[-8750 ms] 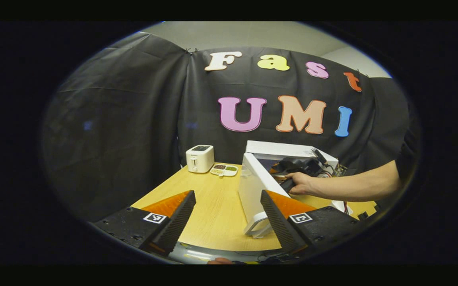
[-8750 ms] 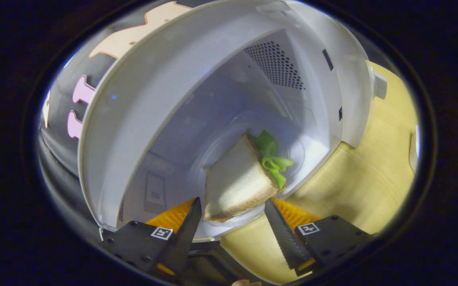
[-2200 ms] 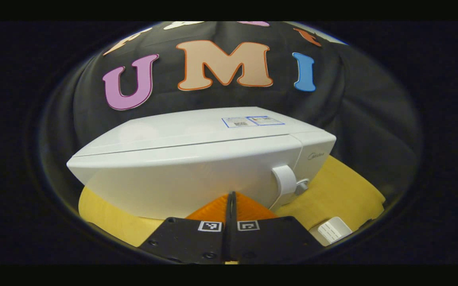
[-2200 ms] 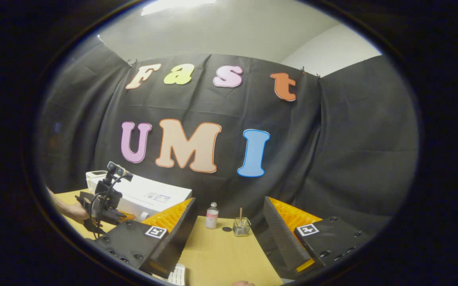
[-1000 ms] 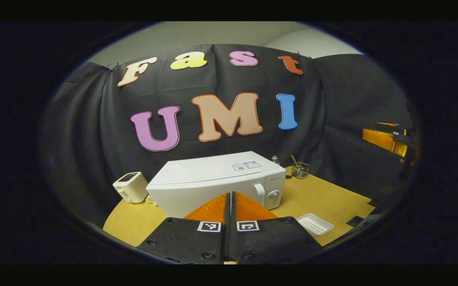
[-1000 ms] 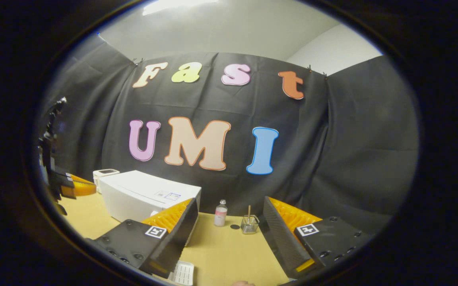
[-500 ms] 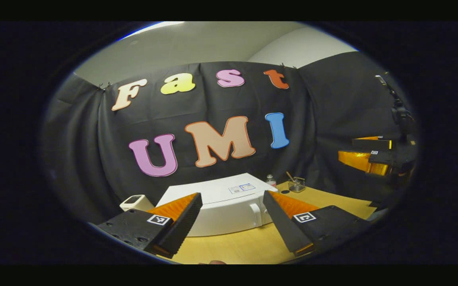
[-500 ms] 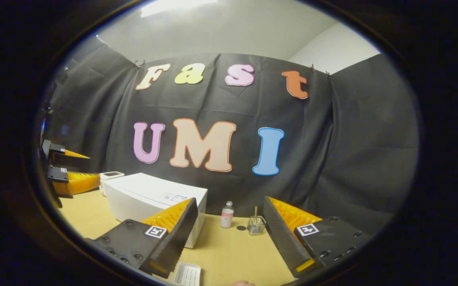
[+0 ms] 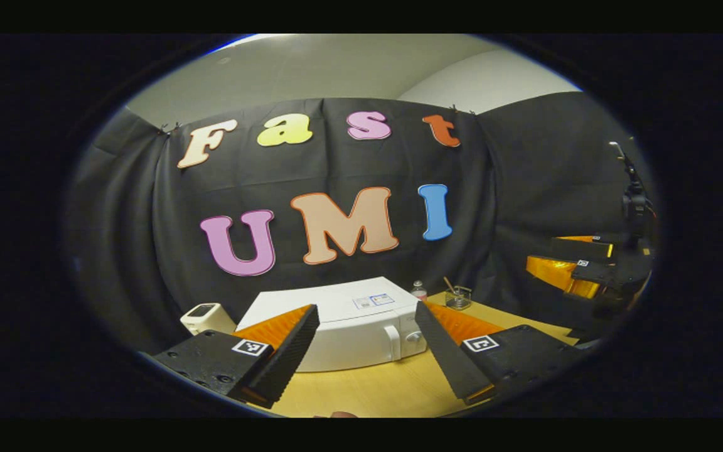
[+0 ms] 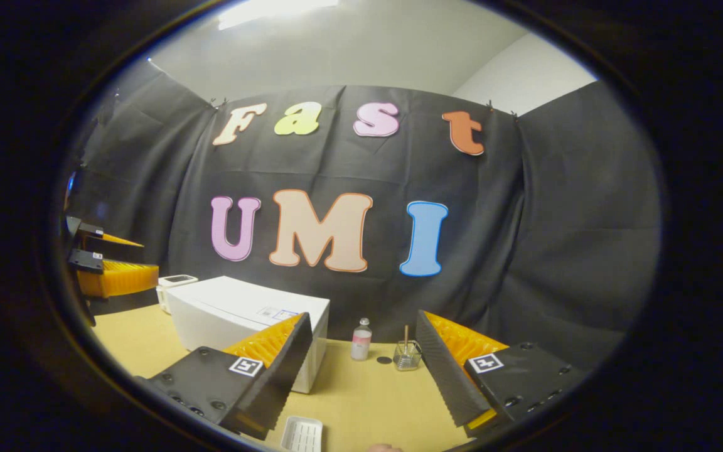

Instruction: Open the microwave oven with the left hand, put the food in, and close the microwave oven.

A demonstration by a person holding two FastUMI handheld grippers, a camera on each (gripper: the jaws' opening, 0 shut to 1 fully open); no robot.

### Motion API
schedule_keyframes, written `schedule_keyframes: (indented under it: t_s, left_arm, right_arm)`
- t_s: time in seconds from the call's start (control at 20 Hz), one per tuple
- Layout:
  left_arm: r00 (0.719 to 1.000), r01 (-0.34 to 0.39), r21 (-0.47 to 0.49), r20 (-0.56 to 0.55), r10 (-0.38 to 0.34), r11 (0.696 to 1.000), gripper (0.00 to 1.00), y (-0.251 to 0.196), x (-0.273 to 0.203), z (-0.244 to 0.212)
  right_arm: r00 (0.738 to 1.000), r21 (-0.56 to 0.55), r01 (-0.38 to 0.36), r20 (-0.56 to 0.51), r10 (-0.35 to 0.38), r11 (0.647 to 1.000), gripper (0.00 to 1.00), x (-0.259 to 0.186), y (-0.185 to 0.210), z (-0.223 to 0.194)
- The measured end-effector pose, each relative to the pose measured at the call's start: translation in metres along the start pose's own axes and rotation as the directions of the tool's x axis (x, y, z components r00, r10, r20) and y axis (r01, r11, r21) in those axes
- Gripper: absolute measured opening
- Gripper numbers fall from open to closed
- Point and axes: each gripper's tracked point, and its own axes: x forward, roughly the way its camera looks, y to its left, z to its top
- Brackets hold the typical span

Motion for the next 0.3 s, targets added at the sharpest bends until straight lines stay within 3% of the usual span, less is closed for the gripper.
schedule_keyframes:
  t_s: [0.3]
  left_arm:
    - [1.000,0.002,-0.003,-0.010,-0.002,1.000,0.97,0.0015,-0.0039,-0.0060]
  right_arm:
    - [1.000,0.019,0.007,-0.006,-0.006,1.000,0.96,-0.0048,-0.0023,-0.0013]
